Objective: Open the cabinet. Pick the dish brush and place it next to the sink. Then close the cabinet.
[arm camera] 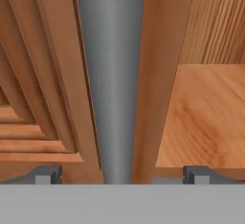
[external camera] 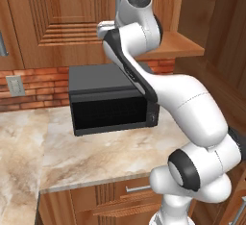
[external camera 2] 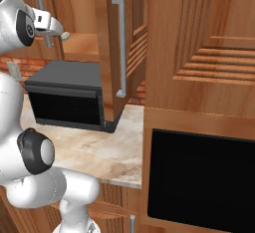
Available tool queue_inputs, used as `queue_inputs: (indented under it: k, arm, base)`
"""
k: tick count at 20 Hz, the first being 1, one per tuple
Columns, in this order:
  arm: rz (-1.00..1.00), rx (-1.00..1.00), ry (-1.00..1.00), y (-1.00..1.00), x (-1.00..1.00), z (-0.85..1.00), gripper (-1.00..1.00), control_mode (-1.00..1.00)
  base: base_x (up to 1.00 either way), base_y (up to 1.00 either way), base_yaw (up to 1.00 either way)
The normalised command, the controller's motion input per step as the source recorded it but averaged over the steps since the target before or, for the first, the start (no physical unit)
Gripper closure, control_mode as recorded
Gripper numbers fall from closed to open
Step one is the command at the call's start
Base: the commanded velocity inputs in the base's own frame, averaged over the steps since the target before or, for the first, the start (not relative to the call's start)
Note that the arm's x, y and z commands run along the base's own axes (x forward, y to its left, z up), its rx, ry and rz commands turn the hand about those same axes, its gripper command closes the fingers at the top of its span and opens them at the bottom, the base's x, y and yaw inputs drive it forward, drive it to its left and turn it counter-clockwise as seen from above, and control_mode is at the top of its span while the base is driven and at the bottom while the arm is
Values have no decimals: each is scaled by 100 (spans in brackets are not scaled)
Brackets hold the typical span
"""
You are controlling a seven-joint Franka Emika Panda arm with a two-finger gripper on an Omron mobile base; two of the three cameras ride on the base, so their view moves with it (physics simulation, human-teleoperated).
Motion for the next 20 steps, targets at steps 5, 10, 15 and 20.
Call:
queue_inputs:
  k: [5, 10, 15, 20]
  arm:
    - [0, 0, 0, 5, 19, -1, -100, -100]
    - [0, 0, 0, 21, 17, -1, -100, -100]
    - [0, 0, -3, 7, 36, -10, -100, -100]
    - [-5, 0, -8, -2, 40, -25, -100, -100]
  base:
    - [0, 0, 0]
    - [0, 0, 0]
    - [0, 0, 0]
    - [0, 0, 0]
